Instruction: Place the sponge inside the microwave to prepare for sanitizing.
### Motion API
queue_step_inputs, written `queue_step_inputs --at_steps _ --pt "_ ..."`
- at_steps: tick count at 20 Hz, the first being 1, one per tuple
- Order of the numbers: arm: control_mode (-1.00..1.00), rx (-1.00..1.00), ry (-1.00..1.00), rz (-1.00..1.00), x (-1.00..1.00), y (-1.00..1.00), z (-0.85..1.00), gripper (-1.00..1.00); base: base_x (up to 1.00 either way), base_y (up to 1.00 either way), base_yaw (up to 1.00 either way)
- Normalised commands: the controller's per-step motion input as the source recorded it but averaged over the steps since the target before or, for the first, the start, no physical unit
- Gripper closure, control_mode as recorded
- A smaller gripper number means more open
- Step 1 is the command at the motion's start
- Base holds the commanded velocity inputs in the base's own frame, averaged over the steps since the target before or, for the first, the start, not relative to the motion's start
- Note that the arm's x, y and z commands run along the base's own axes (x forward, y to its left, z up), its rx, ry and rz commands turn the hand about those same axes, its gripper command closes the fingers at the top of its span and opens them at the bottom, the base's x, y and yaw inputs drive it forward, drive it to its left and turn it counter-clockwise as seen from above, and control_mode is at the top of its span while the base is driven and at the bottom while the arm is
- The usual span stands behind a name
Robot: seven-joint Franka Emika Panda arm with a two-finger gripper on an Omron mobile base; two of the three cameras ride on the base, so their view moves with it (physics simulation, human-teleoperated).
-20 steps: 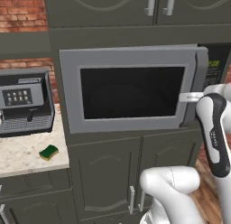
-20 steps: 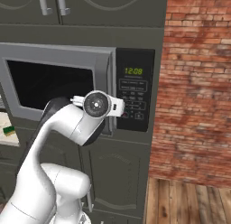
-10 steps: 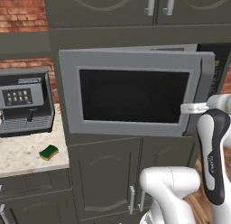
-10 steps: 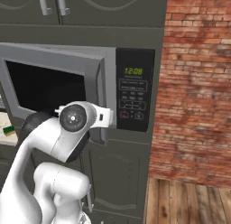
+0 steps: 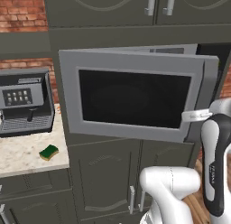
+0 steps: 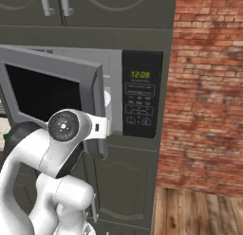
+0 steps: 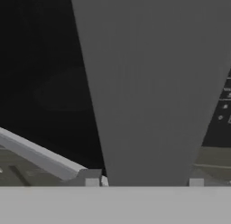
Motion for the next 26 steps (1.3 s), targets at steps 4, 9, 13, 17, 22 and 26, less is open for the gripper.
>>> queue_step_inputs --at_steps 4,9,13,17,22,26 --pt "-1.0 0.05 0.19 0.0 -0.44 0.38 0.0 1.0 0.0 0.0 0.0" --pt "-1.0 0.05 0.15 -0.01 -0.47 0.4 0.0 1.0 0.0 0.0 0.0" --pt "-1.0 0.06 0.11 -0.04 -0.45 0.43 0.0 1.0 0.0 0.0 0.0" --pt "-1.0 0.08 0.08 -0.04 -0.48 0.43 0.0 1.0 0.0 0.0 0.0" --pt "-1.0 0.1 0.04 -0.07 -0.49 0.46 0.0 1.0 0.0 0.0 0.0" --pt "-1.0 0.11 0.0 -0.1 -0.48 0.5 0.0 1.0 0.0 0.0 0.0"
